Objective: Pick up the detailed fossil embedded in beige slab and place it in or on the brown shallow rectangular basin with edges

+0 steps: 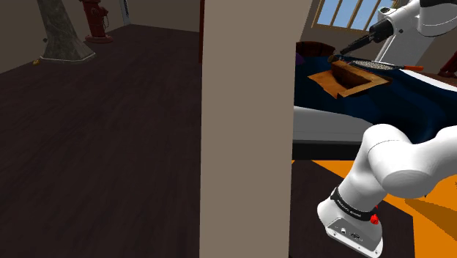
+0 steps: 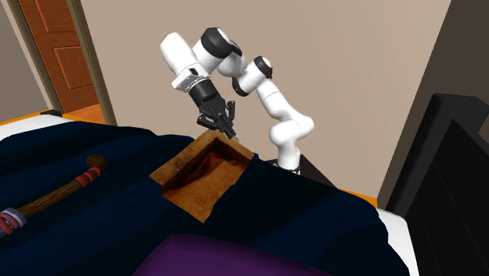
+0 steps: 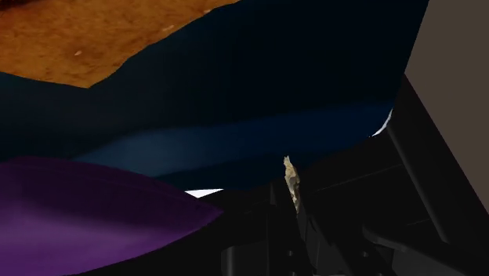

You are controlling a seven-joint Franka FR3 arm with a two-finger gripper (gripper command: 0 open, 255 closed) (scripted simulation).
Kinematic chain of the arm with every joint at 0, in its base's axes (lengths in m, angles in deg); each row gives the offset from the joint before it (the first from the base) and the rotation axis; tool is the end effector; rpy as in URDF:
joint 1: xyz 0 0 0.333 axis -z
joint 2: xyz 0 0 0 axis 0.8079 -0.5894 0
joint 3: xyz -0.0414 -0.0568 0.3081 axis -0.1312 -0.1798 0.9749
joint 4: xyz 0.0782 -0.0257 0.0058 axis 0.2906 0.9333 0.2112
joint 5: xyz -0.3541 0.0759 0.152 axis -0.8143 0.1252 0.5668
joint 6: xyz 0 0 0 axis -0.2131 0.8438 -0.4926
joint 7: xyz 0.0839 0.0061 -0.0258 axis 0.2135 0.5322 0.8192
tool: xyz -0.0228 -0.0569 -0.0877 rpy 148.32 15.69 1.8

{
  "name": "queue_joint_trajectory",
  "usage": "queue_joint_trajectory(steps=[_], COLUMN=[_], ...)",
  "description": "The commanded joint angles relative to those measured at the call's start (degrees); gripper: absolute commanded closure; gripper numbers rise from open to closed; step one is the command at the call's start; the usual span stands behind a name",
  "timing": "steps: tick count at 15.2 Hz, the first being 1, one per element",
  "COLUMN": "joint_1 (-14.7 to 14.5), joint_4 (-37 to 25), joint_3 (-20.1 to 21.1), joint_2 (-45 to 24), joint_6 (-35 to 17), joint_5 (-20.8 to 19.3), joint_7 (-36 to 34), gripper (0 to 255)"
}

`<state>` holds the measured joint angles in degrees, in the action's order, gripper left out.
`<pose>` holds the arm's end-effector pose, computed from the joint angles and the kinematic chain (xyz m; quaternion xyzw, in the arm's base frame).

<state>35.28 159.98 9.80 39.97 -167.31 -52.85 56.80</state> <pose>0.1876 -0.4376 0.6203 -0.9083 -0.1258 -0.3658 0.1594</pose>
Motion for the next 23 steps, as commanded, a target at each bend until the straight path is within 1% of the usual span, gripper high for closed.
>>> queue_joint_trajectory(steps=[1, 4, 5, 17, 23], joint_1=[-1.37, -4.95, -7.06, -4.17, -4.17], joint_4=[-3.58, -10.31, -14.01, -4.80, -4.80], joint_3=[-2.54, -7.18, -9.58, -11.80, -11.80], joint_2=[-0.15, -0.58, -0.72, 2.05, 2.05], joint_6=[2.57, 6.41, 8.43, 1.99, 1.99], joint_5=[-0.70, -1.79, -2.35, -4.80, -4.80], joint_7=[1.64, 4.06, 5.22, 8.22, 8.21], gripper=[255, 255, 255, 255, 255])
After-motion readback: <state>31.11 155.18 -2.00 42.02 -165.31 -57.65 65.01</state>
